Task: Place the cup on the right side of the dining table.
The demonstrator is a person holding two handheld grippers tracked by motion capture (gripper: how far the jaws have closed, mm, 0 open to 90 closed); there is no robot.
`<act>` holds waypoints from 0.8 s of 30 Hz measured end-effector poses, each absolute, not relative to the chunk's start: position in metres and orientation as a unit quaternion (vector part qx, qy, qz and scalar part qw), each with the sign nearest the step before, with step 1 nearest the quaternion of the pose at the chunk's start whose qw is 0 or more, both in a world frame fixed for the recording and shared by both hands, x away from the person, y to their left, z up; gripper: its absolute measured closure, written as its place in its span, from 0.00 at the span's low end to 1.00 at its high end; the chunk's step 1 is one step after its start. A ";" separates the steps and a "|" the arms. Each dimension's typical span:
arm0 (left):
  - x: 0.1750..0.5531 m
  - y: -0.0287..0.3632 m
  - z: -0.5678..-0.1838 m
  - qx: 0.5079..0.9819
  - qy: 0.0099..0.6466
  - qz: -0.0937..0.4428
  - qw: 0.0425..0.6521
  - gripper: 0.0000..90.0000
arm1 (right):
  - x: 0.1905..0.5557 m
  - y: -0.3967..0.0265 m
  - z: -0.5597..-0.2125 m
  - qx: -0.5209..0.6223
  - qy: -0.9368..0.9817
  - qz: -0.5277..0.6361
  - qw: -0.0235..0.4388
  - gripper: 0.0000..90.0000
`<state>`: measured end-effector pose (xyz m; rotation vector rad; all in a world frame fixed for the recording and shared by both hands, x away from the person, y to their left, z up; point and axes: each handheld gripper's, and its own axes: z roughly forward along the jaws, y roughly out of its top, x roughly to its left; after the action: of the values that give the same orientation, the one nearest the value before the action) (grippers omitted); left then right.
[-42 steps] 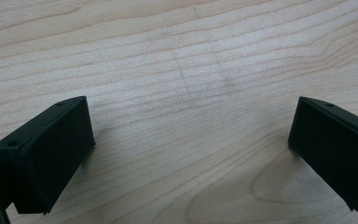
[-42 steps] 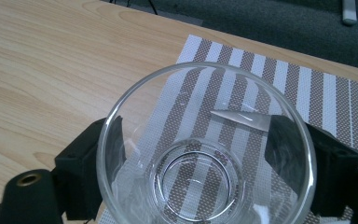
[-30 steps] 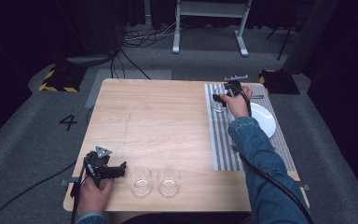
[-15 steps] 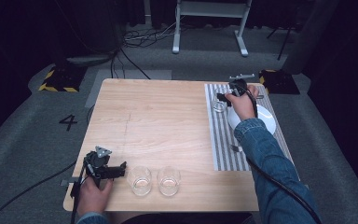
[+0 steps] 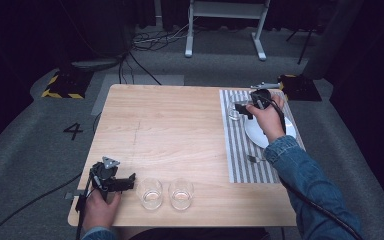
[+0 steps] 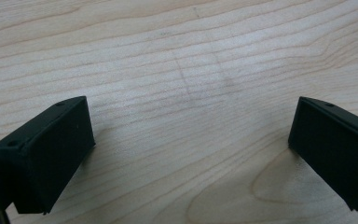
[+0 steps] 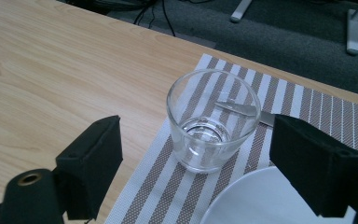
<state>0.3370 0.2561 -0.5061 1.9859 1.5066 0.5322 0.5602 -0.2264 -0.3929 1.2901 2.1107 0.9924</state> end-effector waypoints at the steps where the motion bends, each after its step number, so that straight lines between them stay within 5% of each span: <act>1: 0.337 0.256 -0.506 0.745 0.565 0.200 0.292 0.00 | 0.558 -0.227 -0.392 0.468 0.771 0.363 0.235 0.20; 24: 0.337 0.256 -0.506 0.745 0.565 0.200 0.292 0.00 | 0.494 -0.240 -0.370 0.395 0.808 0.384 0.207 0.20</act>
<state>0.3370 0.2560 -0.5061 1.9854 1.5070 0.5323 0.4936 -0.2404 -0.3697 1.1003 2.2507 1.0705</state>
